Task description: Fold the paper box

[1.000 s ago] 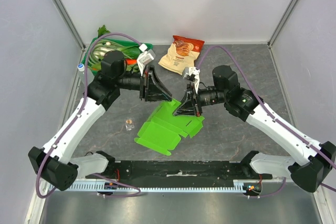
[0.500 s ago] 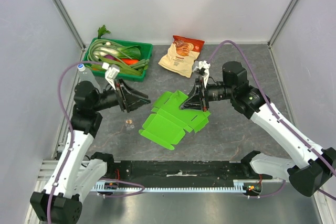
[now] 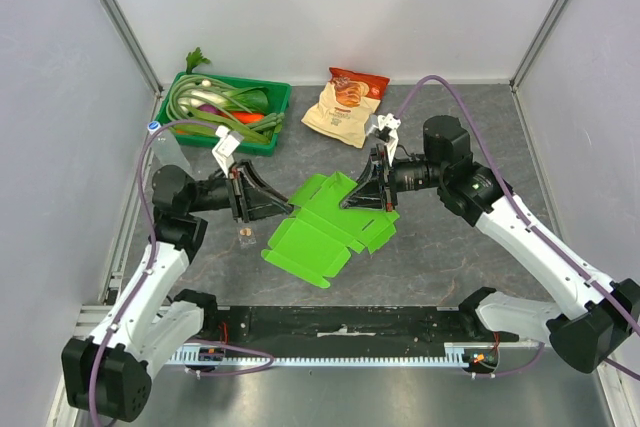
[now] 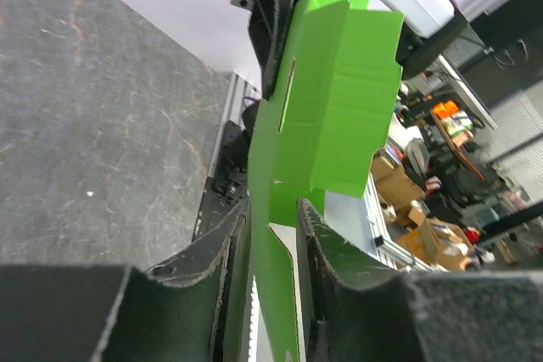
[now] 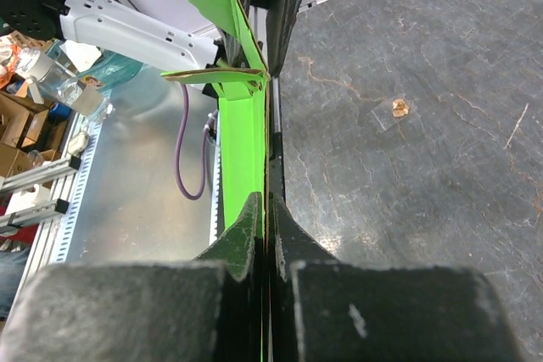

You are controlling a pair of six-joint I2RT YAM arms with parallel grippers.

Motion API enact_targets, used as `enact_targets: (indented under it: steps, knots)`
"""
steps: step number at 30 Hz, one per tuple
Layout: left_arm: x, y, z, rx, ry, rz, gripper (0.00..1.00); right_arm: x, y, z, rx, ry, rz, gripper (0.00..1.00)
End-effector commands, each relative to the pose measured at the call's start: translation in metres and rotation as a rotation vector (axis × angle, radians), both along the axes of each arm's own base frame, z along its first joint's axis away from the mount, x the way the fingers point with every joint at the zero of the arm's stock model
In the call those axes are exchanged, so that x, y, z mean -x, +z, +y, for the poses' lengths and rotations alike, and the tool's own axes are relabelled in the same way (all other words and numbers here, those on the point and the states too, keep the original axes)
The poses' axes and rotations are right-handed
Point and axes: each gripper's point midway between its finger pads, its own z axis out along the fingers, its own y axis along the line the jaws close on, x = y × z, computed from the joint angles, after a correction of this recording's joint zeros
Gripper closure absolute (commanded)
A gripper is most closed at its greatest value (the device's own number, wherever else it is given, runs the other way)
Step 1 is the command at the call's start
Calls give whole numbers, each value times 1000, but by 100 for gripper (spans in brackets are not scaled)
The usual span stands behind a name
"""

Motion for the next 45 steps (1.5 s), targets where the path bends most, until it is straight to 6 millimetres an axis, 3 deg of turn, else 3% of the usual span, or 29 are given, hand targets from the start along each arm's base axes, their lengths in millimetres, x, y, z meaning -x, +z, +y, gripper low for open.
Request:
enact_targets:
  steps: [1,5,9,14,16,18,20,24,25,27,29,34,38,40,41,42,43,45]
  knots:
    - [18,3,-8,10,-95,-12,67,0,23,2,-61,23,-54,100]
    - [21,1,-13,8,-119,-7,71,-1,23,3,-64,17,-52,100]
    - [19,0,-17,3,-115,4,61,2,26,4,-82,35,-40,100]
    - [19,-2,-24,-1,-121,11,60,5,28,4,-101,41,-35,100]
    - [18,-2,-27,-6,-129,9,64,7,28,3,-106,46,-35,100]
    - [18,-1,-28,-3,-124,-1,76,8,25,2,-102,48,-30,100]
    - [14,-3,-28,-14,-92,11,98,6,23,2,-97,33,-31,100]
    - [10,-1,-24,-57,-30,-100,98,3,8,-1,-48,-7,-16,100]
    - [10,-4,-23,-79,-26,-94,96,1,6,-3,-35,-20,-16,100]
    - [11,-4,-18,-115,2,-130,44,-2,-3,-6,8,-41,-24,100]
    - [10,-4,-11,-125,62,-156,26,1,-6,-7,19,-28,-25,100]
    - [12,37,1,-10,226,-305,21,10,-10,-7,27,44,-12,100]
    - [-6,49,3,53,322,-261,50,12,-6,-7,19,61,-22,100]
    - [-16,58,6,118,385,-229,46,16,-3,-7,11,77,-22,100]
    - [-20,64,5,139,390,-230,34,16,-2,-7,10,80,-24,100]
    - [-20,62,0,140,350,-188,30,17,-2,-7,8,83,-24,100]
    - [-31,52,-7,114,317,-135,28,17,-2,-7,7,83,-27,100]
    - [-26,55,-16,120,212,-105,30,19,-1,-7,5,89,-30,100]
